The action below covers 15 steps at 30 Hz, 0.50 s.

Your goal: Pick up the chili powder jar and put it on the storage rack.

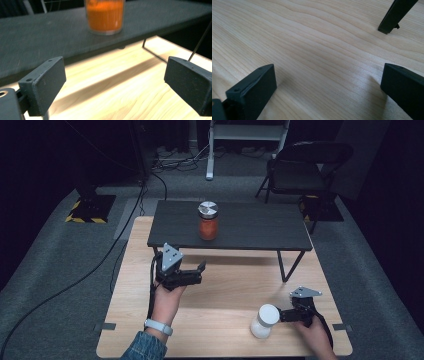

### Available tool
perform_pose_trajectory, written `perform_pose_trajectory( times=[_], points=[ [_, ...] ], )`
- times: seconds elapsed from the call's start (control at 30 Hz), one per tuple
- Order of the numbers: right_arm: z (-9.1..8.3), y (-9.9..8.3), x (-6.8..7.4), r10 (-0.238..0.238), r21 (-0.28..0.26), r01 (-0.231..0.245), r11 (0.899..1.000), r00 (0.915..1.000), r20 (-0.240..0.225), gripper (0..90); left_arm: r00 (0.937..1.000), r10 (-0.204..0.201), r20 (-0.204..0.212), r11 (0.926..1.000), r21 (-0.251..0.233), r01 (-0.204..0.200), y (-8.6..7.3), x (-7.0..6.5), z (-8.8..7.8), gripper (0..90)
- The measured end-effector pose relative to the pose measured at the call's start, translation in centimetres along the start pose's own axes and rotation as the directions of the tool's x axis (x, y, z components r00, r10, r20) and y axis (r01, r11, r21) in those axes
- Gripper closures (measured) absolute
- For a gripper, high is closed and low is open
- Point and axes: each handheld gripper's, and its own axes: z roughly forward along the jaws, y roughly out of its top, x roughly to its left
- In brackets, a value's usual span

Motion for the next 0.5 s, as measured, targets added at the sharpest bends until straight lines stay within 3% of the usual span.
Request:
perform_pose_trajectory(
  times=[0.2, 0.37, 0.5],
  points=[
    [0.0, 0.0, 0.0, -0.002, 0.0, 0.002, 1.0, 1.0, 0.0, 0.0, 0.9996, 0.002, 0.027, 0.9976, 0.069, -0.004, -2.9, -0.5, -0.1, 5.8],
    [0.0, 0.0, 0.0, -0.003, 0.0, 0.003, 1.0, 1.0, 0.0, 0.0, 0.9984, -0.018, 0.054, 0.992, 0.126, 0.011, -5.8, -0.6, 0.5, 5.9],
    [0.0, 0.0, 0.0, -0.003, 0.0, 0.003, 1.0, 1.0, 0.0, 0.0, 0.9985, -0.02, 0.051, 0.9845, 0.175, 0.011, -7.7, -1.1, 1.2, 6.0]
  ],
)
